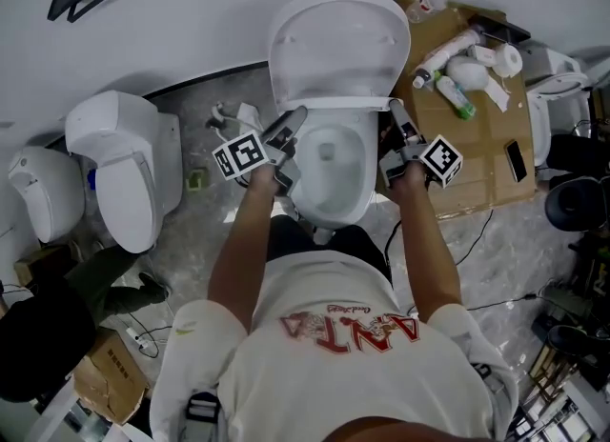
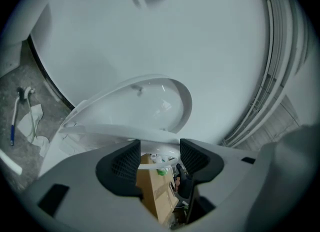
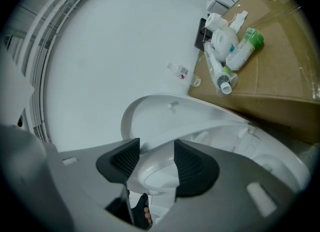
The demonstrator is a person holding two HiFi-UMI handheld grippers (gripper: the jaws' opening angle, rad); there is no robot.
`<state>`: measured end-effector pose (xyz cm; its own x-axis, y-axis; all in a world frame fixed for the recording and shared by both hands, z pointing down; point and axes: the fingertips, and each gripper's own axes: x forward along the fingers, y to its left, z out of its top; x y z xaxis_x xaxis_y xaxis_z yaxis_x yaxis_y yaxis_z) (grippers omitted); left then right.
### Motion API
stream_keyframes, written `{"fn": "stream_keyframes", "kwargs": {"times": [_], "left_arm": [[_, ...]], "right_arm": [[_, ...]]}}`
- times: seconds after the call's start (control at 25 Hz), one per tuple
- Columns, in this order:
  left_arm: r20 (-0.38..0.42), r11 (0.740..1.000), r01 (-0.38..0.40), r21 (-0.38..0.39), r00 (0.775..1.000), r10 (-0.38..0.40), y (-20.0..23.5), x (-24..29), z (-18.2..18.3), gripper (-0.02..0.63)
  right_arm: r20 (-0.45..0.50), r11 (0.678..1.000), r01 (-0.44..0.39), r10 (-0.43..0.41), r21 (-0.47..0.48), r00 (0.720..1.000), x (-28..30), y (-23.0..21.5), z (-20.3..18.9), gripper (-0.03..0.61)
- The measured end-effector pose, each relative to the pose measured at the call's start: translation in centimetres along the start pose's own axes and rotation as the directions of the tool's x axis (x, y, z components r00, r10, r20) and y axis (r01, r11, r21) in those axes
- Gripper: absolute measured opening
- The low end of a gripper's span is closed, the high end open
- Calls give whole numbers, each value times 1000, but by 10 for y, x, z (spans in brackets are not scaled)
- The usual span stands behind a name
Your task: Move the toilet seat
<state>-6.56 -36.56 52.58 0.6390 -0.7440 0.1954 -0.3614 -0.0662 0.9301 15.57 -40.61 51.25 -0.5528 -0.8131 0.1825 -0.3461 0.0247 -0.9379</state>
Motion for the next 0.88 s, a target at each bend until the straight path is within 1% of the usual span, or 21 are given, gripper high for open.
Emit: {"fn": "stream_keyframes", "kwargs": {"times": [0.12,0.36,0.6,0.76,0.88], "left_arm": [[-20,1000,-7,25,1000,8,1,7,7,249],[-30,999,-20,29,999,21,1,23,25,238],[-53,999,-14,40,998,16,2,40,38,229],[-66,999,-1,52,998,4,-1,51,43,192],[-68,998,-13,60,998,17,2,56,49,177]], "right_arm": [[19,1000,0,0,-1,1000,10,1,6,210],[37,1000,-10,10,4,999,30,4,20,209],[58,999,-35,34,16,998,50,5,31,209],[72,999,-35,33,33,997,59,4,36,209],[81,998,-38,34,41,996,67,5,39,209]]}}
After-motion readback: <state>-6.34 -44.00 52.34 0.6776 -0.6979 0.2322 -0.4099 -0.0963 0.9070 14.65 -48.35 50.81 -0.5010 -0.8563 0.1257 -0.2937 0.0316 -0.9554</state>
